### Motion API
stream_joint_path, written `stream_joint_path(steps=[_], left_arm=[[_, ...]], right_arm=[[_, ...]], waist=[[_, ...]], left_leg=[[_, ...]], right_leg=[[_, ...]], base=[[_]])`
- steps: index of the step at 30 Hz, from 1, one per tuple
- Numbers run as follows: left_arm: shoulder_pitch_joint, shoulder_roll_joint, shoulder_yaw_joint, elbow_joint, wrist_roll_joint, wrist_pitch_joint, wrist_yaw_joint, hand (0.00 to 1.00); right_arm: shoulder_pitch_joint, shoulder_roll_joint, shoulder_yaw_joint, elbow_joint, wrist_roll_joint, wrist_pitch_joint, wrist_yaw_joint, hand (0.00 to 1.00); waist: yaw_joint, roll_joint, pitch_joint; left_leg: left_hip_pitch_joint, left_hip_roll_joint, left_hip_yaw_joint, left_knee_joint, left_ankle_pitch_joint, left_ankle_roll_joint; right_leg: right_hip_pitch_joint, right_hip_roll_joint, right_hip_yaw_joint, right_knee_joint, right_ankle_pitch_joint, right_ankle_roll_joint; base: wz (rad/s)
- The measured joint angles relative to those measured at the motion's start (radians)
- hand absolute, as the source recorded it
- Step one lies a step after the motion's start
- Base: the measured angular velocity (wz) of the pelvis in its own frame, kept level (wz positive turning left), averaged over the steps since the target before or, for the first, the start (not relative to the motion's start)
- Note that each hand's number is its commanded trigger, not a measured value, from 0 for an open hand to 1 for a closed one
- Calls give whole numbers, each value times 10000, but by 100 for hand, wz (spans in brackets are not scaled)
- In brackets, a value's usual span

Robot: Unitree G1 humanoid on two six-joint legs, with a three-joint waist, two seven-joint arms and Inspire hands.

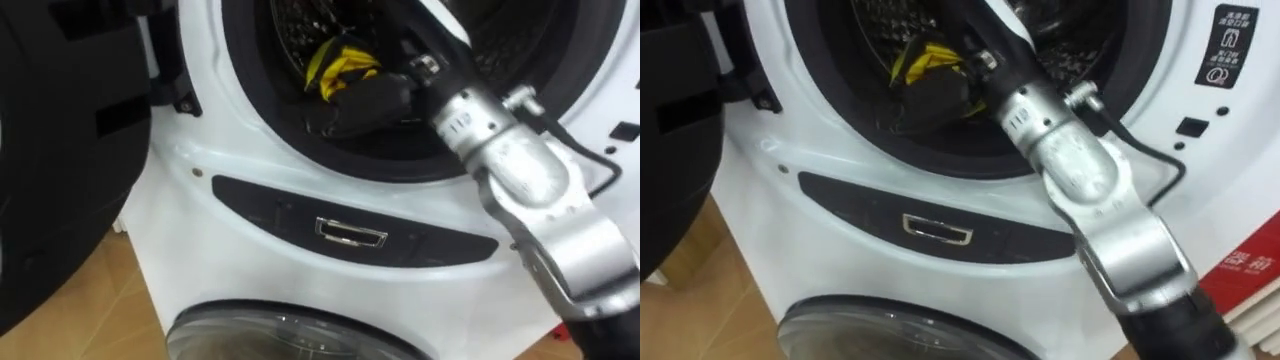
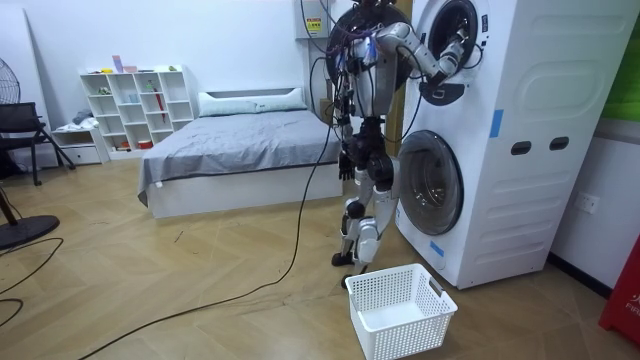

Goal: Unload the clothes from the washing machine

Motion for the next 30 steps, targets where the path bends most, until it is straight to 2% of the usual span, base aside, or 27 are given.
stream_joint_path(steps=[4,6,10,17,19,21,27,30], left_arm=[[23,73,65,-138,75,92,11,0],[68,137,65,-208,75,95,27,0],[348,204,140,-355,69,94,54,0],[520,212,262,-422,62,205,47,0],[543,210,294,-300,74,191,12,0],[531,157,483,-227,77,189,10,0],[597,85,833,-207,75,189,40,0],[592,55,1039,-232,78,214,52,0]], right_arm=[[-193,-52,1,412,18,19,16,0],[-234,-235,0,420,28,56,12,0],[-328,-695,-17,416,18,220,-19,0],[-913,-1327,-53,419,317,223,-234,0],[-1025,-1628,-118,403,322,218,-220,0],[-1040,-1763,-171,393,137,220,-171,0],[-1038,-1799,-173,288,-326,197,0,0],[-1038,-1843,-177,246,-359,210,221,0]], waist=[[-3,-120,30],[-1,-191,65],[-43,-385,-15],[-96,-361,-1],[-353,-355,2],[-448,-343,11],[-693,-247,56],[-743,-168,47]], left_leg=[[68,-3,-8,-3,0,1],[12,-27,-15,8,-1,4],[-122,-58,-15,183,-69,95],[-266,-77,-28,265,-79,112],[-294,-70,-166,270,-79,112],[-284,-32,-149,258,-79,112],[-272,-40,-148,230,-96,140],[-278,-44,-133,197,-124,187]], right_leg=[[36,-1,-1,103,0,0],[36,-6,8,93,-6,-8],[27,-28,-7,85,-71,0],[-33,-46,-131,81,-56,15],[-27,-63,-302,81,-56,16],[-27,-63,-272,81,-54,21],[21,-87,-238,99,-14,86],[19,-94,-245,100,1,111]], base=[[0],[2],[5],[7],[20],[8],[7],[2]])
